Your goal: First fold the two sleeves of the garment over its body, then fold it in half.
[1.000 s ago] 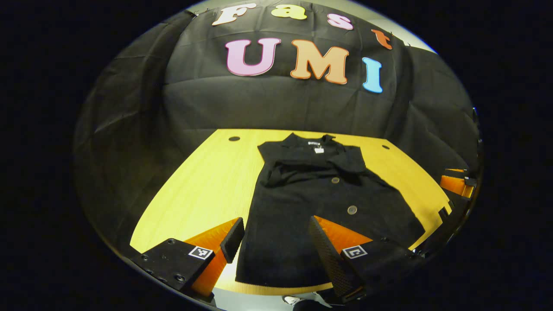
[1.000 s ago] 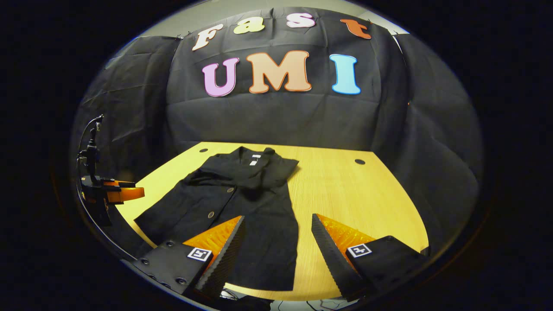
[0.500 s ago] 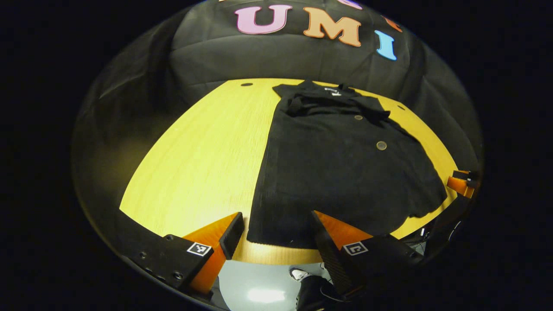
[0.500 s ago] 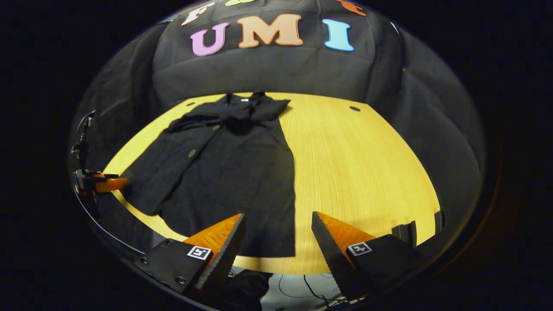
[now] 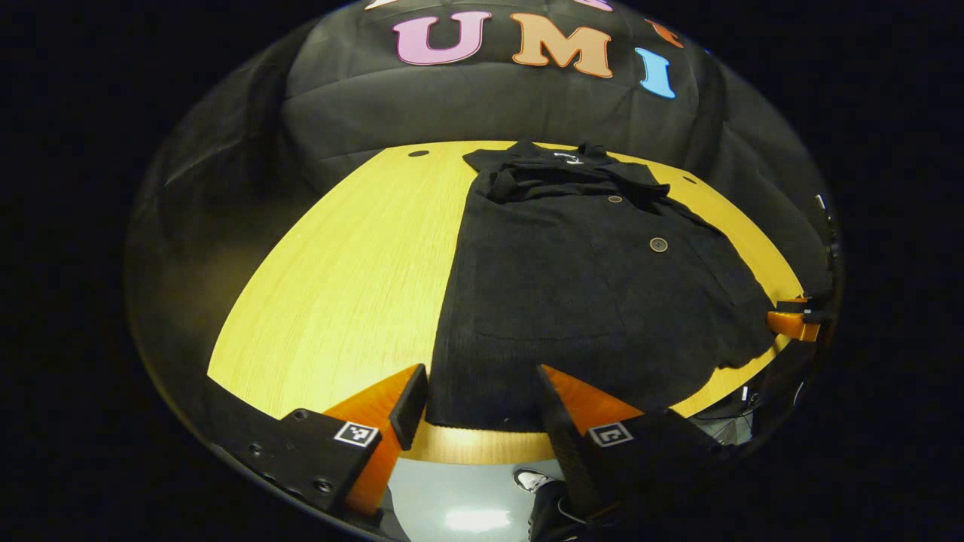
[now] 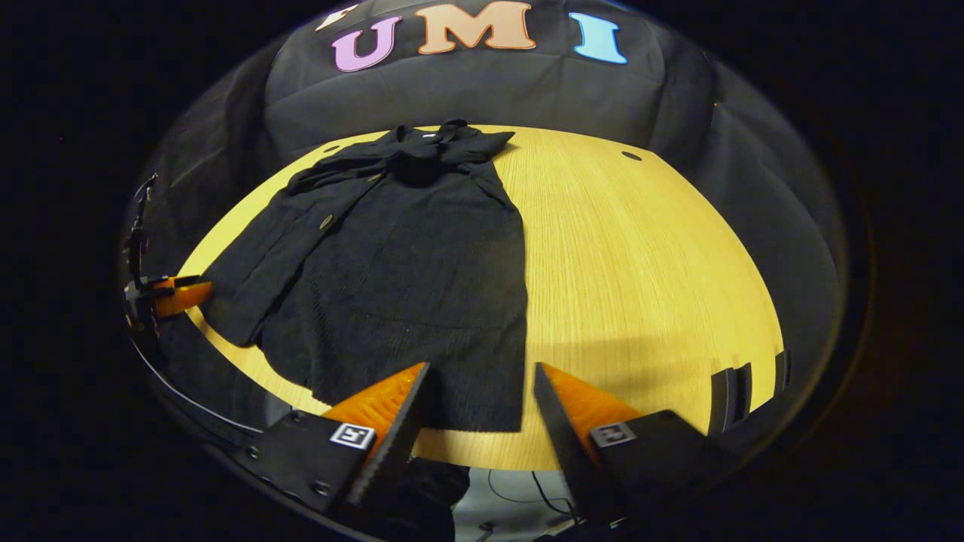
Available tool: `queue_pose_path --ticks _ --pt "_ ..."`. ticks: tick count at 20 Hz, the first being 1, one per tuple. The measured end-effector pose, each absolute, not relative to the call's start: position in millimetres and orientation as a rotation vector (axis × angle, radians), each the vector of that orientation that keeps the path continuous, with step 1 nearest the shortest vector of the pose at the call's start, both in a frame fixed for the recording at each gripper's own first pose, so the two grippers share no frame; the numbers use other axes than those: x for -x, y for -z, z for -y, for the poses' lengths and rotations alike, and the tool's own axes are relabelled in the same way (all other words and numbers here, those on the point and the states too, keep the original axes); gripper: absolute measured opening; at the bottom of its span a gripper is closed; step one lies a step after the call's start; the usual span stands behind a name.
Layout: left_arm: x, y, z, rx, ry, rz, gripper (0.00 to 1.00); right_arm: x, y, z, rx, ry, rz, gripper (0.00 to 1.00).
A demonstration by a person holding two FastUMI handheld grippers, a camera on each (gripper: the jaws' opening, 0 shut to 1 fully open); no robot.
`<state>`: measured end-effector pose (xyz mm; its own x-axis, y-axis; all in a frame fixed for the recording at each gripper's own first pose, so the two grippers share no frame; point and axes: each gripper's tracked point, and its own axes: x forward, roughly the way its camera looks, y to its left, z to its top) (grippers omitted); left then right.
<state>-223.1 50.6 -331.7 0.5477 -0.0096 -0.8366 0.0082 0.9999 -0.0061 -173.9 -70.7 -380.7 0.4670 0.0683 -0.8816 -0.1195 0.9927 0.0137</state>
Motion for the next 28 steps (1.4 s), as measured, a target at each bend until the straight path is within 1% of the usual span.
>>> queue_pose_path --ticks 2,3,4,5,6,7,8,9,10,12,13,16,19,21,24,28 --pt "222 333 -44 0.009 0.028 -0.987 0.72 175 381 58 0.059 -0.143 -1.095 0.51" --pt "218 333 -42 0.028 0.025 -0.973 0.64 174 381 55 0.065 -0.132 -1.101 0.32" --pt "218 332 -39 0.057 0.01 -0.96 0.46 174 380 54 0.073 -0.126 -1.103 0.13" --pt "216 333 -40 0.082 -0.005 -0.952 0.29 175 380 54 0.085 -0.131 -1.117 0.12" --pt "218 332 -39 0.108 -0.02 -0.945 0.11 175 380 54 0.087 -0.141 -1.127 0.08" --pt "217 332 -36 0.13 -0.015 -0.936 0.07 176 380 53 0.078 -0.155 -1.138 0.04" --pt "217 332 -34 0.142 -0.009 -0.938 0.02 174 379 53 0.066 -0.163 -1.135 0.04" --pt "217 332 -33 0.158 0.0 -0.944 0.01 174 379 53 0.057 -0.167 -1.132 0.03" --pt "217 332 -34 0.186 -0.002 -0.961 0.0 173 379 52 0.052 -0.168 -1.121 0.03" --pt "214 325 -38 0.249 -0.04 -0.981 0.0 163 363 43 0.005 -0.175 -1.035 0.03" --pt "208 313 -39 0.255 -0.044 -0.945 0.0 154 349 38 -0.01 -0.166 -0.977 0.03" --pt "182 269 -34 0.246 0.018 -0.843 0.0 133 305 32 -0.046 -0.167 -0.869 0.02" --pt "149 229 -31 0.237 0.062 -0.753 0.0 109 271 29 -0.088 -0.168 -0.799 0.02" --pt "127 208 -32 0.237 0.067 -0.705 0.0 94 252 29 -0.102 -0.171 -0.767 0.02" --pt "93 191 -36 0.227 0.061 -0.669 0.0 68 226 29 -0.097 -0.191 -0.717 0.02" --pt "48 173 -44 0.242 0.044 -0.625 0.0 19 193 27 -0.072 -0.205 -0.638 0.02"
